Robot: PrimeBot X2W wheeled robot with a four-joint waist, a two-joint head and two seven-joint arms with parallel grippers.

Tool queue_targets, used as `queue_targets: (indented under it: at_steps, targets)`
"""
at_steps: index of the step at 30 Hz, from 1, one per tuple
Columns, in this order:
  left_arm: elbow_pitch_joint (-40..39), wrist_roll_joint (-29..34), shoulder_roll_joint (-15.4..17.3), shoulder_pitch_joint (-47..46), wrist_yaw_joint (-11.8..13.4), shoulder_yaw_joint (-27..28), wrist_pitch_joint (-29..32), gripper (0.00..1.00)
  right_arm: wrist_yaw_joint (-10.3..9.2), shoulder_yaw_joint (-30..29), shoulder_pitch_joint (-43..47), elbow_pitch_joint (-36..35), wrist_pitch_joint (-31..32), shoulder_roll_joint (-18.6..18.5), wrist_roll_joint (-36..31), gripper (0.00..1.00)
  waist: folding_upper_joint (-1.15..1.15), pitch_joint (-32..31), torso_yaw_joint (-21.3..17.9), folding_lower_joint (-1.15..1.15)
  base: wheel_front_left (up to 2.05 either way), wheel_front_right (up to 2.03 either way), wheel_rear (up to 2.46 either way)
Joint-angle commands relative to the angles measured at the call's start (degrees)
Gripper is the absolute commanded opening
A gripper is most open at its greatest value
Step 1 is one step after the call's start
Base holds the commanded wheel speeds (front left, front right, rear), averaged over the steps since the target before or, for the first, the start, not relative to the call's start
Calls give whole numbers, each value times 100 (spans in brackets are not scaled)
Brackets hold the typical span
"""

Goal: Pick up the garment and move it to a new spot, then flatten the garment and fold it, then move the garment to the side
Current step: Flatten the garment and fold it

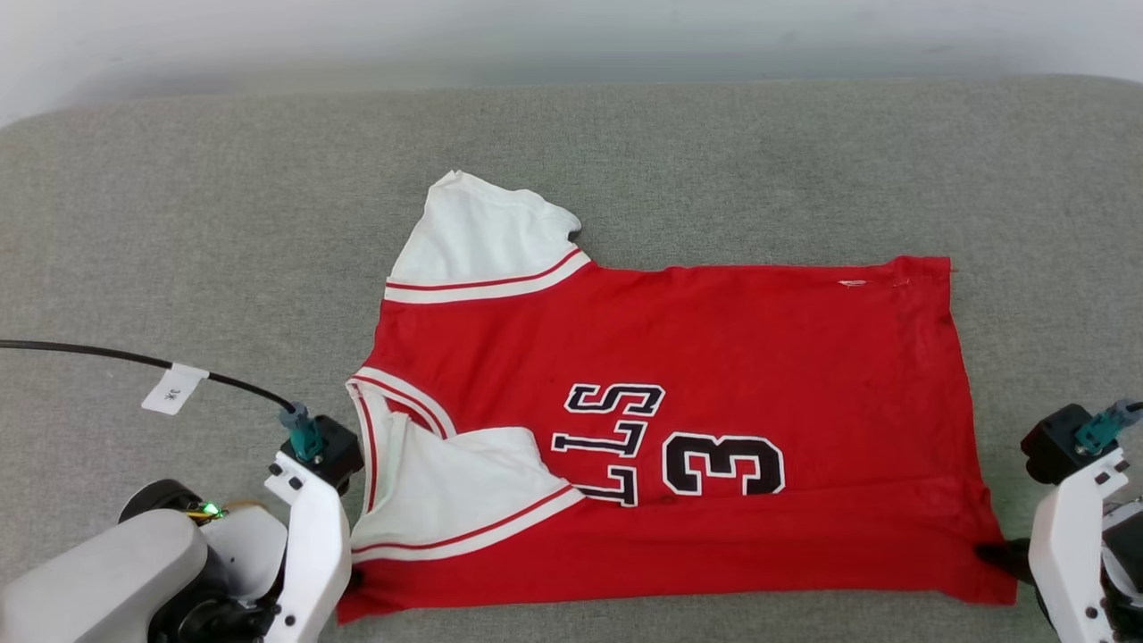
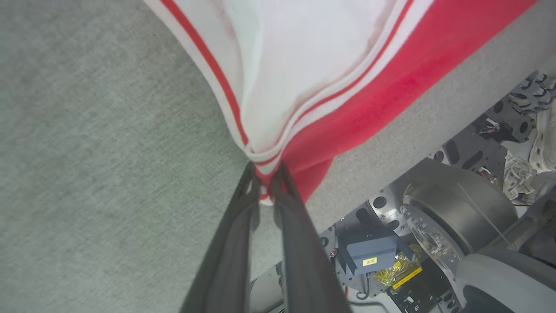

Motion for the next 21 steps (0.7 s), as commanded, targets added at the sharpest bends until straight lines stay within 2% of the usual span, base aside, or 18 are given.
queue_targets:
  at_steps: [1,8,12,16,21]
  targets:
    - [29,49,-41,45,49,47,-89,100,-7,-90,32,36,-69,78,-90,100,0,6,6,0,0,0,0]
    - [-128,305,-20,-387,111,419,-626,100,-6,-693,13,-101,-556,265,-434,100,0,-133,9,0,0,0,0]
    - [-47,703,-44,-716,253,734,-1238,100,-6,-1294,-121,-332,-1128,477,-769,100,0,-187,-68,0,0,0,0]
    - [230,1051,-158,-1022,388,970,-1774,100,-6,-2039,-195,-557,-1804,899,-1354,100,0,-149,-201,0,0,0,0]
    - [642,1298,-347,-1446,506,1237,-2245,100,-6,-2860,-116,-956,-2658,1650,-2185,100,0,16,-386,0,0,0,0]
